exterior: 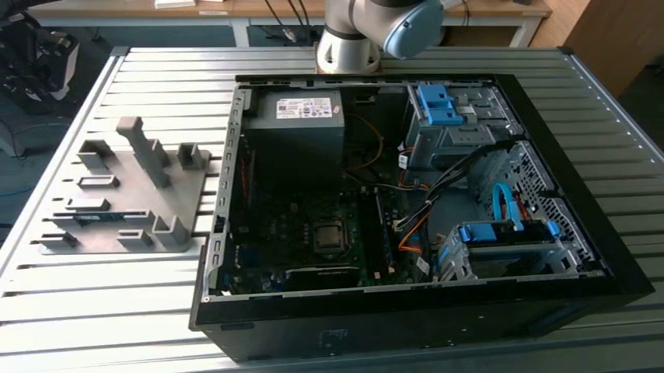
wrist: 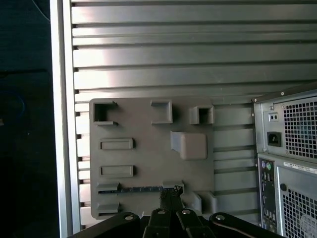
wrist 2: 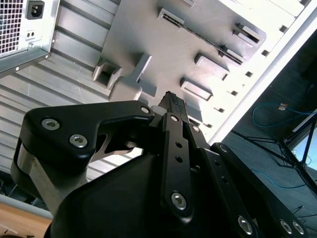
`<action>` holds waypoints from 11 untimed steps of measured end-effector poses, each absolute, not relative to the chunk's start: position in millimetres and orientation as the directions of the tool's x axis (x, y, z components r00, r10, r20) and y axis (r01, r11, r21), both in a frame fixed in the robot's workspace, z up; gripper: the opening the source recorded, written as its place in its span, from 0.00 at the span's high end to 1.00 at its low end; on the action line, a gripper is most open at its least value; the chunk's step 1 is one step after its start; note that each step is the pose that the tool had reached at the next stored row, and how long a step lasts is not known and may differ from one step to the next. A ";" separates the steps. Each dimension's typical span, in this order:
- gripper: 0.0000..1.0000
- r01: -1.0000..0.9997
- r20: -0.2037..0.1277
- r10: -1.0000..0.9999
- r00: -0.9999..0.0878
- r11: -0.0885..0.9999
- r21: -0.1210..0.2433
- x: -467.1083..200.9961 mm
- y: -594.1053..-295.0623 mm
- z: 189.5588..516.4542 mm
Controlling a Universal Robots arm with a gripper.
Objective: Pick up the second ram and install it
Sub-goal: 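Reach for the second ram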
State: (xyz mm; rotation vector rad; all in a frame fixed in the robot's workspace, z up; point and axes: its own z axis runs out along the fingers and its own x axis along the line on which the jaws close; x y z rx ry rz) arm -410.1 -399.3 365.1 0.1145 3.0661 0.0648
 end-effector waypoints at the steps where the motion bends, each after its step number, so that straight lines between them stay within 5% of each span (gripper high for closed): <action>1: 0.90 0.073 -0.071 0.076 -0.995 0.996 0.045 -410.6 -399.3 364.6; 11: 0.90 0.073 -0.071 0.076 -0.995 0.996 0.045 -416.2 -399.7 359.8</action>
